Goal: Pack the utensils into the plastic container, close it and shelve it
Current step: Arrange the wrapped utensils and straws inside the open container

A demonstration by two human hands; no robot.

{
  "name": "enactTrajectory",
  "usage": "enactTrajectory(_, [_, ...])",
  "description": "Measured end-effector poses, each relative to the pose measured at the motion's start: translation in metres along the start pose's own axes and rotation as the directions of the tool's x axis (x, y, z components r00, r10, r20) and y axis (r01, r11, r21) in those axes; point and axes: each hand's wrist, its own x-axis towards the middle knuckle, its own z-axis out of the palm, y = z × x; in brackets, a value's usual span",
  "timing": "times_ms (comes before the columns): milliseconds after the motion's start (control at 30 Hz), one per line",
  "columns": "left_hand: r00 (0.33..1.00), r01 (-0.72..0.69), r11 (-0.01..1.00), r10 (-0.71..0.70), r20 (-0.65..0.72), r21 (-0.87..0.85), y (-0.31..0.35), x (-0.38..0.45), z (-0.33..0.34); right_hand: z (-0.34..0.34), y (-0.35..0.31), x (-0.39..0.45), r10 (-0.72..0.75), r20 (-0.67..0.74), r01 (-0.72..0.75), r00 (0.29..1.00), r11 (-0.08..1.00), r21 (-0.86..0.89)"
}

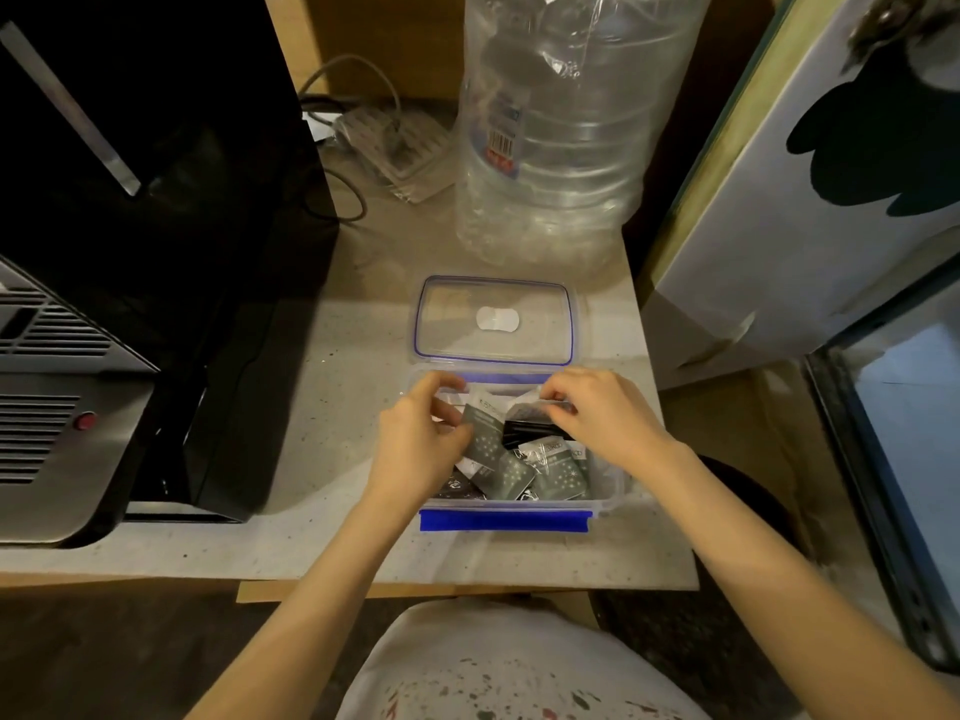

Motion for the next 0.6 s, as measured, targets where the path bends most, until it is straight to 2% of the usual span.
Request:
enactTrajectory(67, [0.997, 0.056, 0.998, -0.055, 0.057, -0.017, -0.004, 0.001, 0.007, -0.002, -0.001, -0.001, 0.006, -0.007, -0.006, 1.0, 1.0, -0.013])
enactTrajectory(200, [0.994, 0.081, 0.997, -0.08, 0.076, -0.012, -0.006, 0.002, 0.019, -0.012, -0.006, -0.004, 0.037, -0.121, -0.033, 0.992, 0.999, 0.037])
enactTrajectory(333, [0.984, 0.114, 0.993, -0.117, 0.137, 0.03, -0.009, 0.001, 0.023, -0.017, -0.016, -0.011, 0.106, -0.192, -0.048, 0.976, 0.957, 0.285])
enactTrajectory(400, [0.973, 0.15, 0.988, -0.153, 0.174, 0.03, -0.01, 0.001, 0.024, -0.013, -0.023, -0.016, 0.147, -0.192, -0.075, 0.97, 0.938, 0.339])
enactTrajectory(500, [0.951, 0.133, 0.986, -0.155, 0.269, 0.098, -0.011, 0.0, 0.025, 0.0, -0.03, -0.022, 0.141, -0.199, -0.078, 0.97, 0.952, 0.295])
enactTrajectory(600, [0.924, 0.121, 0.983, -0.162, 0.345, 0.137, -0.01, 0.001, 0.025, 0.013, -0.034, -0.026, -0.018, -0.164, 0.041, 0.986, 0.99, 0.137])
